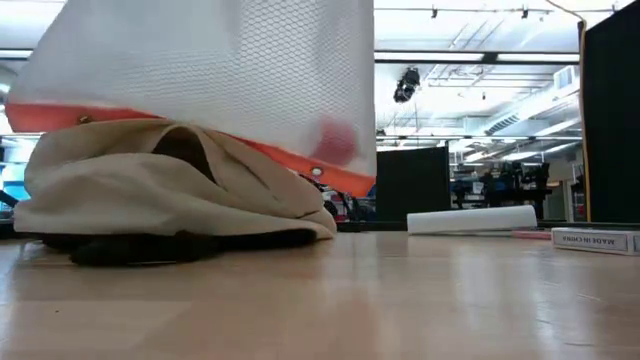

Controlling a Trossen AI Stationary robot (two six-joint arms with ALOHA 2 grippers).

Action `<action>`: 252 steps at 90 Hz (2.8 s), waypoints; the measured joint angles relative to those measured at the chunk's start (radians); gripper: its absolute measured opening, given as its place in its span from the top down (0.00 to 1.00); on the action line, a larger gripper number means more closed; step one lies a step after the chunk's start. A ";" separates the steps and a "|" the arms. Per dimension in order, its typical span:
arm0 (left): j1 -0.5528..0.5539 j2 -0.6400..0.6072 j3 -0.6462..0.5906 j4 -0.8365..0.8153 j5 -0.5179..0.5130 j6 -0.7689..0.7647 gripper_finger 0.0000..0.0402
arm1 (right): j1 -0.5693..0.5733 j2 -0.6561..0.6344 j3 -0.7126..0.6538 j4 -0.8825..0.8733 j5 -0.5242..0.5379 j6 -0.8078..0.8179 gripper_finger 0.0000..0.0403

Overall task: Unpack backpack
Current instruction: Put the yellow scented candle into the zip bag

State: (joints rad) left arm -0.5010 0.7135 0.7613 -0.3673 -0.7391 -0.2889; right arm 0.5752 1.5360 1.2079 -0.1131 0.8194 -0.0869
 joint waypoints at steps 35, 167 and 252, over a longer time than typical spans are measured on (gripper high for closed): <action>0.098 -0.131 -0.252 0.256 0.136 0.023 1.00 | -0.006 0.000 0.000 -0.029 0.118 0.043 0.46; 0.102 -0.156 -0.347 0.267 0.203 0.078 1.00 | 0.177 0.198 -0.193 -0.567 -0.773 1.430 0.15; 0.102 -0.104 -0.347 0.279 0.240 0.068 1.00 | 0.089 0.224 -0.065 -0.646 -0.722 1.281 0.35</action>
State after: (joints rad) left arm -0.3992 0.6098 0.4145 -0.0883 -0.4991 -0.2211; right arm 0.6637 1.7601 1.1426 -0.7595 0.0974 1.1937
